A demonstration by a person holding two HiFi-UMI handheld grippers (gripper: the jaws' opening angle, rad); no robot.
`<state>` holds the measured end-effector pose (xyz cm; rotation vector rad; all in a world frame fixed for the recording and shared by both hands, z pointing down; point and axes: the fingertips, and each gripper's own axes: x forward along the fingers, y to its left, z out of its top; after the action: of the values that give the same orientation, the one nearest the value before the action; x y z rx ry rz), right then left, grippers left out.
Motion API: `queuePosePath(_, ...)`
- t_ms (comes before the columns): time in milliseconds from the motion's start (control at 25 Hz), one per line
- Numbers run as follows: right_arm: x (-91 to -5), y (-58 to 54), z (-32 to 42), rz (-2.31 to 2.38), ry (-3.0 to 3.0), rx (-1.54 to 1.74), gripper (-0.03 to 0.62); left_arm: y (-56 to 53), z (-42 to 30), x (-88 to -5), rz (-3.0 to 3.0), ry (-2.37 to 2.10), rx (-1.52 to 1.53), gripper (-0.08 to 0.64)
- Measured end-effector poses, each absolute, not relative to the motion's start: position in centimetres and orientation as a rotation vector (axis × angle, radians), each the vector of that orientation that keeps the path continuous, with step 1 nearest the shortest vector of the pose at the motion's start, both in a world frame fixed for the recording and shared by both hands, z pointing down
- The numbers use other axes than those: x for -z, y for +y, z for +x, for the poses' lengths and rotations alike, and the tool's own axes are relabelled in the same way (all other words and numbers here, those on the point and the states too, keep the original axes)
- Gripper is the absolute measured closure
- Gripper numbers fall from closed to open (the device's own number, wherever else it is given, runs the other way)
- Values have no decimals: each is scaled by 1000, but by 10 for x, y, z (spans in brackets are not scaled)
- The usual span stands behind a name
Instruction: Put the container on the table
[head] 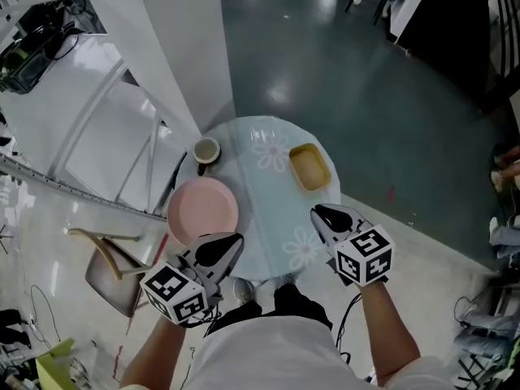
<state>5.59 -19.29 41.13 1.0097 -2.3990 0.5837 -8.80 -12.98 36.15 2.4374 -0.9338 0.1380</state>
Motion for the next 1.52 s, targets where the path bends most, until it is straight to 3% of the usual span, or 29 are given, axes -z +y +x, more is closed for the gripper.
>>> queuePosePath(1520,-370,-140,29,923,-2584,-538,569,-106,-78,-351,2479,-922,-152,538)
